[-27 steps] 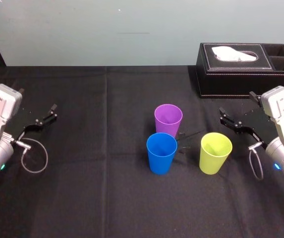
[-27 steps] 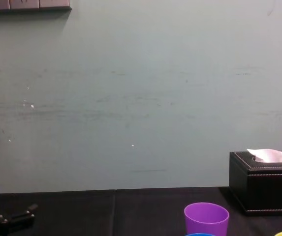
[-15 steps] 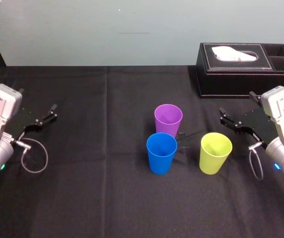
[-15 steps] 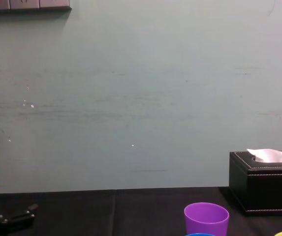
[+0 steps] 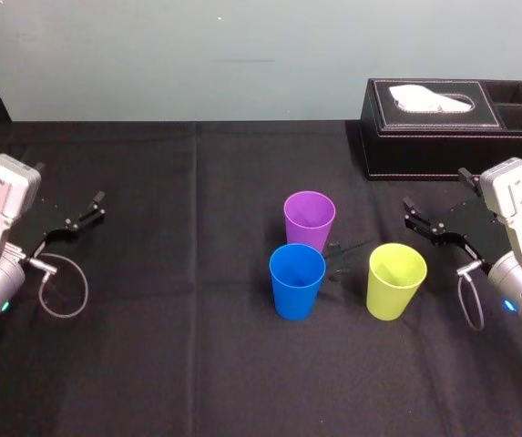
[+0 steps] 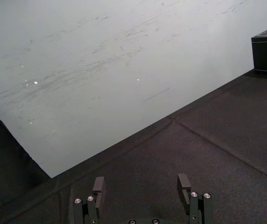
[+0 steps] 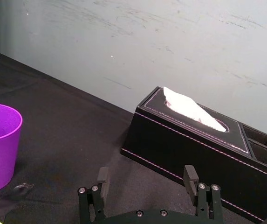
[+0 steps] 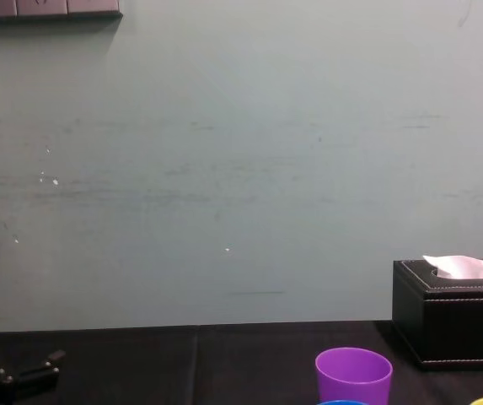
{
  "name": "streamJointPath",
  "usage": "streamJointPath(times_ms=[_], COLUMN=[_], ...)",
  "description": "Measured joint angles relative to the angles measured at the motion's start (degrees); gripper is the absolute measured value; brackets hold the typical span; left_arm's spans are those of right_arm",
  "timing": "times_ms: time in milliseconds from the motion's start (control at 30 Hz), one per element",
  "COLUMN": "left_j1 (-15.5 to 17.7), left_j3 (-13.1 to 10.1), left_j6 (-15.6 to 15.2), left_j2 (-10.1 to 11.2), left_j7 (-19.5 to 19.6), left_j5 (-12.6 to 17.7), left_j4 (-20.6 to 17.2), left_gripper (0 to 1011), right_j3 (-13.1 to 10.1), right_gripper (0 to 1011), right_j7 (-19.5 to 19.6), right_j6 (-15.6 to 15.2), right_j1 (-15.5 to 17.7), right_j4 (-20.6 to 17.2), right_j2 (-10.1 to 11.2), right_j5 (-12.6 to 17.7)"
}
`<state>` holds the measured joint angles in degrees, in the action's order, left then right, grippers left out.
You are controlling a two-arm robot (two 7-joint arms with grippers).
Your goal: Stack the three plastic cups sequentially using one hand.
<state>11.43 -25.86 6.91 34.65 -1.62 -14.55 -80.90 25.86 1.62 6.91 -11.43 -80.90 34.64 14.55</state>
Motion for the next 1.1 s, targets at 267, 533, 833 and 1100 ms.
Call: streamJointPath(times_ms=[267, 533, 833, 1100], left_j1=[0.0, 0.0, 0.0, 0.0], left_j3=[0.0, 0.0, 0.0, 0.0], left_j6=[0.0, 0.0, 0.0, 0.0], left_j2=[0.0, 0.0, 0.0, 0.0], left_j7=[0.0, 0.0, 0.0, 0.0], left_j5=[0.0, 0.0, 0.0, 0.0], left_j4=[0.0, 0.0, 0.0, 0.0], left_gripper=[1011, 1011, 1011, 1012], right_j3=[0.0, 0.0, -1.2, -4.6], right_gripper=[1004, 1004, 1004, 1004], right_j7=[0.0, 0.0, -0.1, -0.4], right_j6=[0.0, 0.0, 0.3, -0.1], right_j1=[0.0, 0.0, 1.2, 5.0], right_j4=[0.0, 0.0, -1.9, -7.1], right_j2=[0.0, 0.0, 0.6, 2.8], right_j5=[0.0, 0.0, 0.0, 1.1])
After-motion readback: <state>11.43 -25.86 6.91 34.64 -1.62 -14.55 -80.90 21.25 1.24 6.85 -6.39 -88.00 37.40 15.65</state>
